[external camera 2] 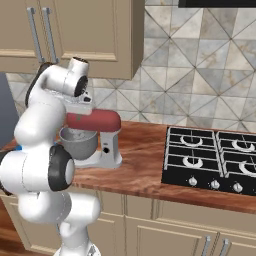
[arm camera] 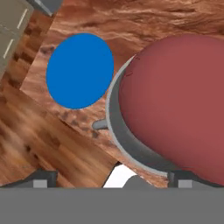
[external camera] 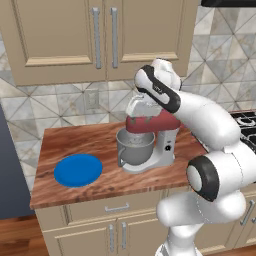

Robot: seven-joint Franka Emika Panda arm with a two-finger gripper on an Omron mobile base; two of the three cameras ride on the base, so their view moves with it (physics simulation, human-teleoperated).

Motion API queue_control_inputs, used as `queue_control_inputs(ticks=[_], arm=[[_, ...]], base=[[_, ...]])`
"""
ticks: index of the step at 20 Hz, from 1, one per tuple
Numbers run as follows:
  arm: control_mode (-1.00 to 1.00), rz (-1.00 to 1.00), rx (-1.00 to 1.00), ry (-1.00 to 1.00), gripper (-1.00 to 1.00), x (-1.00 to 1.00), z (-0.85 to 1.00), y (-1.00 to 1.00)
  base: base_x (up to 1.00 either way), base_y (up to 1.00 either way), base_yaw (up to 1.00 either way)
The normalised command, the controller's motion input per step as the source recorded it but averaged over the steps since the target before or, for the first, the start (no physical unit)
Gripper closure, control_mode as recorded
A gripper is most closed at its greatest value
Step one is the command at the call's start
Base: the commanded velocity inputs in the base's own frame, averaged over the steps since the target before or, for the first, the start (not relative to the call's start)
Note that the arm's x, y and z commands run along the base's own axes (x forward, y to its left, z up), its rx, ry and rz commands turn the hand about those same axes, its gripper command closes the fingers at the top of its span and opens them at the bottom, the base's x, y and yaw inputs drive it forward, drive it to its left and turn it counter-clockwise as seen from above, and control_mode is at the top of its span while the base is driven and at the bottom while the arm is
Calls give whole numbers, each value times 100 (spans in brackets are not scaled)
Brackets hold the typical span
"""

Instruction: Add butter and sugar cubes to the stand mixer bowl and then turn on the stand mixer to begin making frosting.

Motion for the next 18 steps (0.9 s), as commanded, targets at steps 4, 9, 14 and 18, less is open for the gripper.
queue_control_inputs(ticks=[4,9,14,18], arm=[[-100,0,-35,0,-100,0,-37,85],[-100,-2,-15,-21,-100,-46,32,-13],[-100,-7,-19,-19,-100,-66,16,-46],[-100,-13,-27,-15,-100,-21,-6,-43]], base=[[0,0,0],[0,0,0],[0,0,0],[0,0,0]])
